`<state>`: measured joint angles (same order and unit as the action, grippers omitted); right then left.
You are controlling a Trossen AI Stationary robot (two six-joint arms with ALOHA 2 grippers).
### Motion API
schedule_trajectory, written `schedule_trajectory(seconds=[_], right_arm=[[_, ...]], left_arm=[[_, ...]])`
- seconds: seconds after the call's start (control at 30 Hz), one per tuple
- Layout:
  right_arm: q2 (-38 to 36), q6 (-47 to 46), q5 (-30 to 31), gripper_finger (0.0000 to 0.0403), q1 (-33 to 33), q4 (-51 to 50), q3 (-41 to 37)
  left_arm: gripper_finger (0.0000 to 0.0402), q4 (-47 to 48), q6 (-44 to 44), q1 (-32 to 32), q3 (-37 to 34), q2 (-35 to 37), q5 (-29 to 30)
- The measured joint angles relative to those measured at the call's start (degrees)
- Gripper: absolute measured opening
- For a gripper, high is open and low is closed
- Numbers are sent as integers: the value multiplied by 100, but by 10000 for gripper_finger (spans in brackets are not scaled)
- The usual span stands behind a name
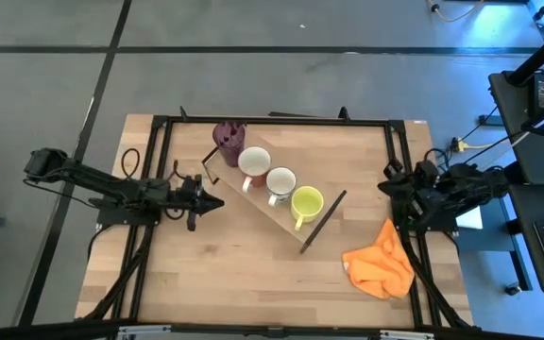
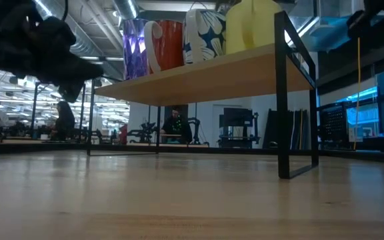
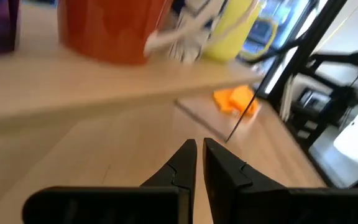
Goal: Stack small to large cups/mugs on shelf
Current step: Return to Home Position
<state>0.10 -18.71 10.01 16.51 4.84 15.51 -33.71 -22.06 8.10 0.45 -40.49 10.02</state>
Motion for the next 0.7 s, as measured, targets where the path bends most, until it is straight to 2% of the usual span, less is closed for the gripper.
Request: schedule_trajectory(seconds=[0.47,0.7], right_arm=[[-2,-50,98,32,0,2016,-1464],[0,227,495,32,0,1624,-1512]], left_arm=[[23,1126,-16,0,0,3,0],[23,1781,-77,0,0,2,151]])
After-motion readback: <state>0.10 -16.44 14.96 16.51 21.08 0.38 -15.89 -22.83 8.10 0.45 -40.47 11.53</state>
